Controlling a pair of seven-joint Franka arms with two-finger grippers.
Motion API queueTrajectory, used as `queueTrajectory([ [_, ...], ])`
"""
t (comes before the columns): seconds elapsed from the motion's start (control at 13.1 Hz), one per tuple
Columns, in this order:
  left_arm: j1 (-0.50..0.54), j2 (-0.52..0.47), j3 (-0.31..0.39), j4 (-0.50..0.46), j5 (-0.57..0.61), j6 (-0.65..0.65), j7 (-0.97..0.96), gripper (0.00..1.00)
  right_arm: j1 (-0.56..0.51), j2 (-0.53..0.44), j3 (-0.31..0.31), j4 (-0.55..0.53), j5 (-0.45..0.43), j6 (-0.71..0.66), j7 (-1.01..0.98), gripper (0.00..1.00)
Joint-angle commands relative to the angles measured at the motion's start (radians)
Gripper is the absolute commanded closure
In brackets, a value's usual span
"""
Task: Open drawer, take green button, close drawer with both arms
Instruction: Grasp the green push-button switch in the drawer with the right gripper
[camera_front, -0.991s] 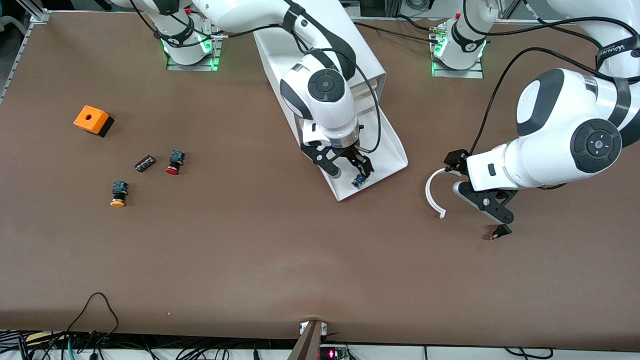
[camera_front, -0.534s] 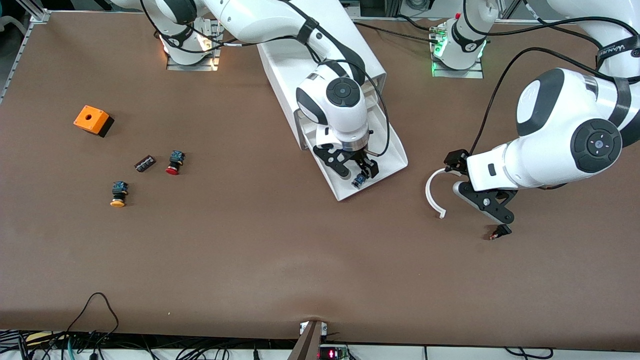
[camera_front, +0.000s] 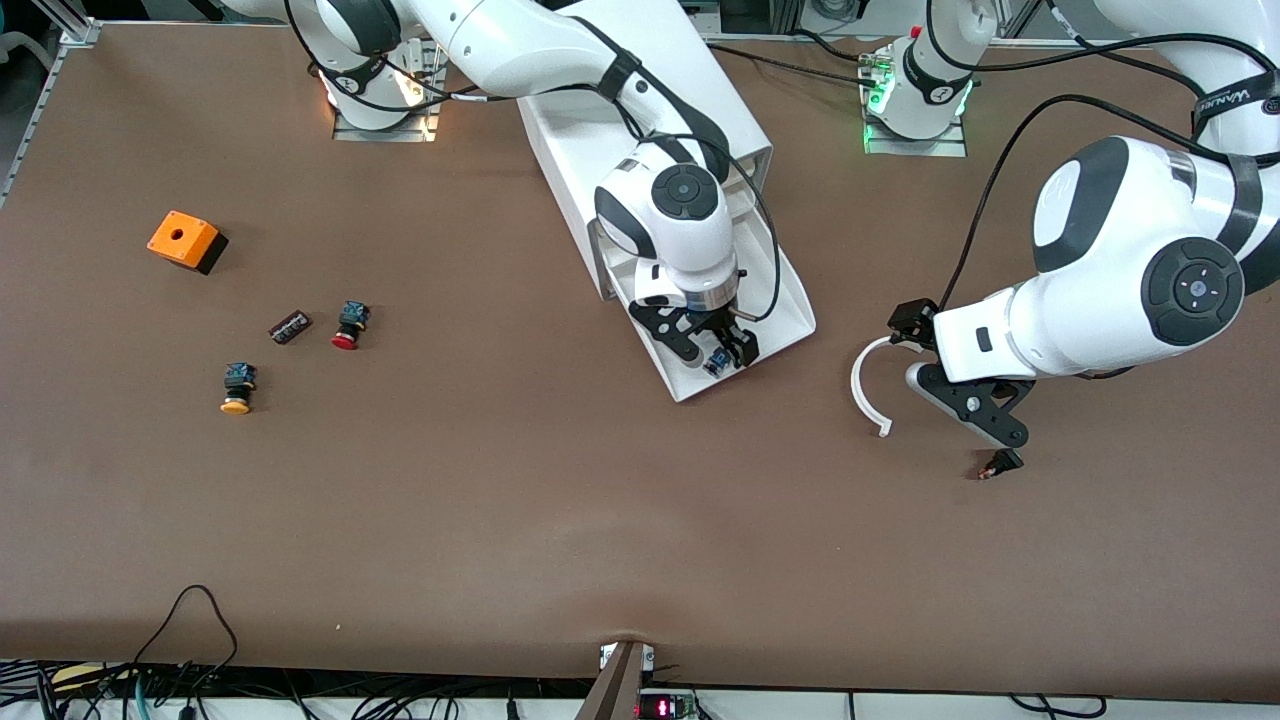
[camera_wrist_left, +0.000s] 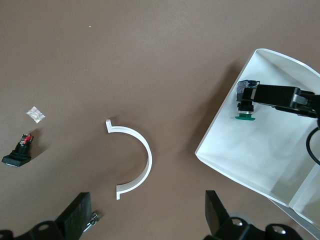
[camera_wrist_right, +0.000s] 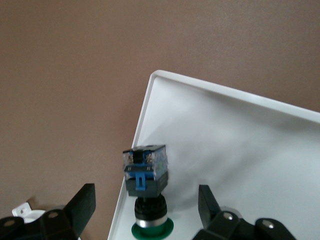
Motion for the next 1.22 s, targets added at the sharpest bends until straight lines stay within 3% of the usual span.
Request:
queueTrajectory([
  [0.0, -0.005, 0.019, -0.001, 0.037, 0.03, -0.015, -0.01, 0.0, 0.011, 0.04, -0.014, 0.045, -0.014, 0.013, 0.023, 0.08],
  [0.3, -0.005, 0.019, -0.001, 0.037, 0.03, -0.015, -0.01, 0.0, 0.012, 0.048, -0.014, 0.044, -0.02, 0.026, 0.023, 0.14],
  [0.84, -0.005, 0.019, -0.002, 0.037, 0.03, -0.015, -0.01, 0.0, 0.02, 0.054, -0.012, 0.044, -0.029, 0.029, 0.023, 0.38],
  [1.07, -0.005, 0.019, -0.004, 0.037, 0.027, -0.015, -0.011, 0.0, 0.027, 0.052, -0.014, 0.044, -0.029, 0.024, 0.023, 0.7],
  [1.14, -0.005, 0.017, -0.005, 0.037, 0.027, -0.015, -0.011, 0.0, 0.027, 0.049, -0.014, 0.044, -0.029, 0.02, 0.021, 0.76],
])
